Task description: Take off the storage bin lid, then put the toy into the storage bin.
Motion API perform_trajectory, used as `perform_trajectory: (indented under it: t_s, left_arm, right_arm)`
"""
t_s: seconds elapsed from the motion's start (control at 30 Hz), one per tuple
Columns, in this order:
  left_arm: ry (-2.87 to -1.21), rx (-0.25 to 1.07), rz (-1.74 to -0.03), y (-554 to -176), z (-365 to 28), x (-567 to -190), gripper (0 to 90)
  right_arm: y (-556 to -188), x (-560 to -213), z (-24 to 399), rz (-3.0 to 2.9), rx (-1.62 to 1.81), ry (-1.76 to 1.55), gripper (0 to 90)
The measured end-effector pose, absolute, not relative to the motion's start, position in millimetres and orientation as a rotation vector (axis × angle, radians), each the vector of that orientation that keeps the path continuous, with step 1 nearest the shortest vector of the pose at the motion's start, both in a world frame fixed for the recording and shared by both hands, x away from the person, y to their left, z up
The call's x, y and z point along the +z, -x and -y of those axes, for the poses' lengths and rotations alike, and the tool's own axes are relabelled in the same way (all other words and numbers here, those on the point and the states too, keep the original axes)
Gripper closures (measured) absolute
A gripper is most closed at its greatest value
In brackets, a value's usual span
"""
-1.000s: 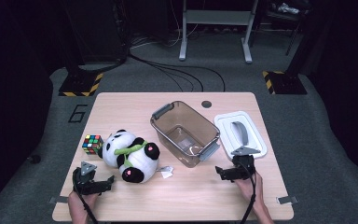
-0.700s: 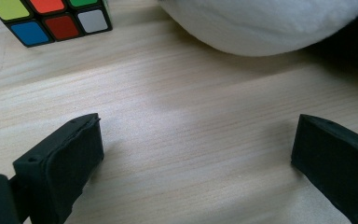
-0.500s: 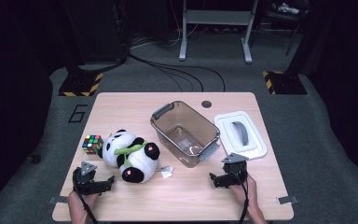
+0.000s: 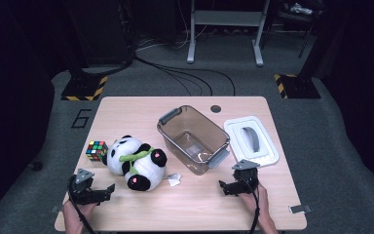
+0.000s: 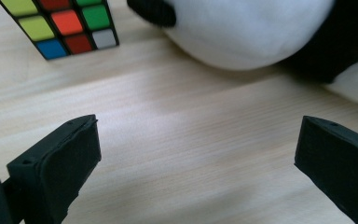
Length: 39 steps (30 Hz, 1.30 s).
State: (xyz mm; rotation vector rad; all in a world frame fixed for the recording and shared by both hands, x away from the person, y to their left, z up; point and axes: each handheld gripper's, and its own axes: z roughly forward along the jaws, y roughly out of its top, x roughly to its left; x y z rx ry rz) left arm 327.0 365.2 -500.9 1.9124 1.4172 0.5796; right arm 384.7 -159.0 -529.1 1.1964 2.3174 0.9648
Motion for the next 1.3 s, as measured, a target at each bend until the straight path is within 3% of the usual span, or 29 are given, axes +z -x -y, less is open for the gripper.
perform_trajectory:
  t_s: [0.37, 0.57, 1.1, 1.3]
  left_arm:
    - [-1.889, 0.584, -1.277, -327.7, -353.6, -442.2, 0.1]
    - [-1.938, 0.584, -1.157, -341.3, -328.0, -409.7, 0.1]
    - [-2.079, 0.489, -1.053, -384.2, -285.9, -414.0, 0.2]
    - [-2.123, 0.459, -1.057, -392.5, -280.6, -424.0, 23.0]
  right_arm:
    - [-384.6, -529.0, 158.7, -2.316, 0.966, -1.201, 0.0]
    - [-385.0, -529.0, 158.8, -2.316, 0.965, -1.195, 0.0]
    - [-384.7, -529.0, 158.6, -2.315, 0.966, -1.200, 0.0]
    - [-384.6, -529.0, 158.7, -2.315, 0.966, -1.199, 0.0]
